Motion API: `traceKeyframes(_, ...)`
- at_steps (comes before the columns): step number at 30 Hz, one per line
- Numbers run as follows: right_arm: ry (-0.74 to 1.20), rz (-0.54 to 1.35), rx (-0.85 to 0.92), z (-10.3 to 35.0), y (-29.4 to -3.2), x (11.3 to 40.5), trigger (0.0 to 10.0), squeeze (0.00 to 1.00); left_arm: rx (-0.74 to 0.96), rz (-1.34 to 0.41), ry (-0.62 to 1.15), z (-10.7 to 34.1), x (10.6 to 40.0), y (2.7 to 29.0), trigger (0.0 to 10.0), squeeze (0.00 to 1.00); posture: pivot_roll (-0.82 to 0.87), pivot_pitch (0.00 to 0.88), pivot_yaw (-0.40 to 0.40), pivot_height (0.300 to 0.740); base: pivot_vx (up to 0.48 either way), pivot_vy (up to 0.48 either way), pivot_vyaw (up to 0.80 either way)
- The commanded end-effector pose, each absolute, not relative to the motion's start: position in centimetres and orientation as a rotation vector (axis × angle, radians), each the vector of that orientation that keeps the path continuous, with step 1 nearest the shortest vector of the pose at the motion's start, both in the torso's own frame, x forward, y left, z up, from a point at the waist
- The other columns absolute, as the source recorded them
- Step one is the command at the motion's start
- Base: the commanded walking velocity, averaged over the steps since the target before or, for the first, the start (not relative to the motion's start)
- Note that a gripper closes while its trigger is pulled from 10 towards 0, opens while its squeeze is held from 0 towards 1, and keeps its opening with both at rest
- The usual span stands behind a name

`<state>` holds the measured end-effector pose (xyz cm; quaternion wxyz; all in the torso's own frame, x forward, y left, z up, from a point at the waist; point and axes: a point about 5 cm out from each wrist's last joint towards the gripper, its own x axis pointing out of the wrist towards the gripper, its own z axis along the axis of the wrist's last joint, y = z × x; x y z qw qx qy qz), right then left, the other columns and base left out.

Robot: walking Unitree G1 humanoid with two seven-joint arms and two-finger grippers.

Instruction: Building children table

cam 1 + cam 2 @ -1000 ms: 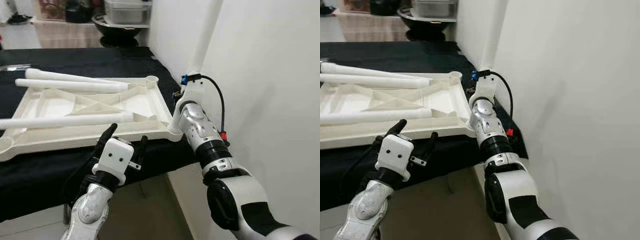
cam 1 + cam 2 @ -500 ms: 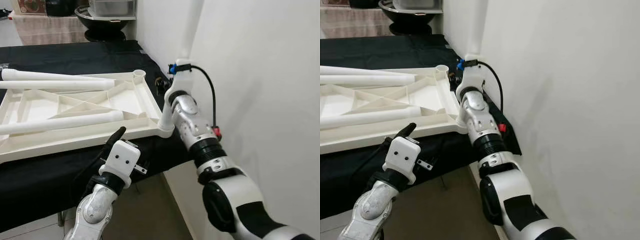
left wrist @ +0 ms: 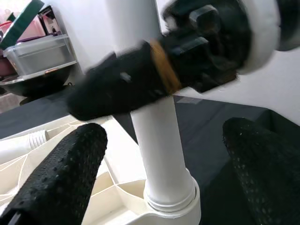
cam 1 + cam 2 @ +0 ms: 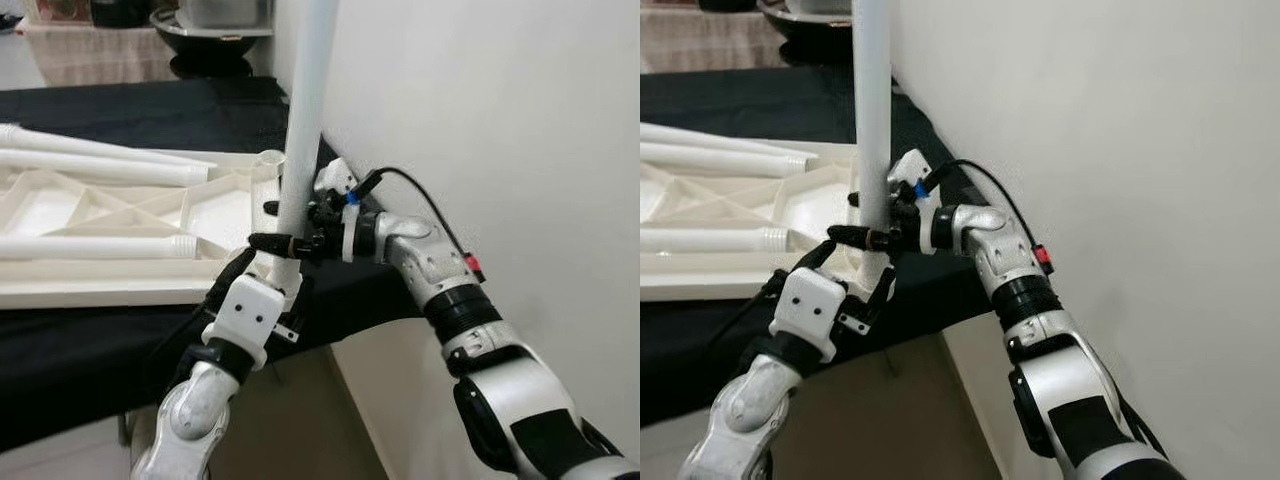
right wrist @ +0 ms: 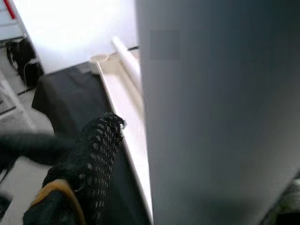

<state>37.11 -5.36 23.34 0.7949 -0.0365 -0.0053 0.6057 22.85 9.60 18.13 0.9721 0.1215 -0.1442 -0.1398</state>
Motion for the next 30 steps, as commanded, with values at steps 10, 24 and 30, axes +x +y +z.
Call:
traceKeyframes(10,-0.076,1.113,0.091,24.8,-4.8,38.5,1.3,0.00,0.237,-0.299,-0.284,18.1,22.7,9.3,10.0,0.00,0.07,0.072,-0.120,0.740,0.000,0.000,0.00)
traceKeyframes(24,0.019,0.183,0.105,23.5,-8.4,41.4,0.0,0.00,0.250,-0.288,-0.285,18.1,22.9,9.7,10.0,0.00,0.06,0.073,-0.122,0.740,0.000,0.000,0.00)
traceKeyframes(30,-0.007,-0.046,0.103,24.5,-8.6,41.2,0.0,0.00,0.244,-0.288,-0.282,18.0,22.9,9.5,10.0,0.00,0.06,0.070,-0.124,0.740,0.000,0.000,0.00)
